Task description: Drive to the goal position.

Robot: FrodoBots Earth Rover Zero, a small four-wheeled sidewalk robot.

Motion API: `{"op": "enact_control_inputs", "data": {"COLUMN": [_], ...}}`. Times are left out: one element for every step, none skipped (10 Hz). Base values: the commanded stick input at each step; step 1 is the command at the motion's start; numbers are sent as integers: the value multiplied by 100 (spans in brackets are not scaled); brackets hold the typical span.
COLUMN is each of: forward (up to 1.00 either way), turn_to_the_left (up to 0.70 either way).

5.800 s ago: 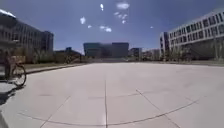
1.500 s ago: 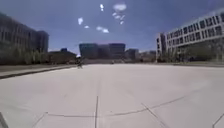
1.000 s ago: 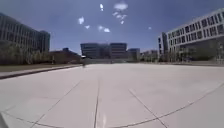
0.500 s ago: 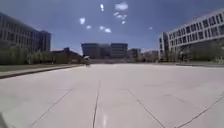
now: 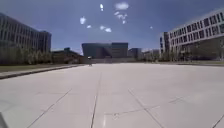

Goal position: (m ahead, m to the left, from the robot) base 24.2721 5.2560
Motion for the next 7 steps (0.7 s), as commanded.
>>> {"op": "enact_control_inputs", "data": {"forward": [50,50,50,50,50,50,50], "turn_to_the_left": [0,0,0,0,0,0,0]}}
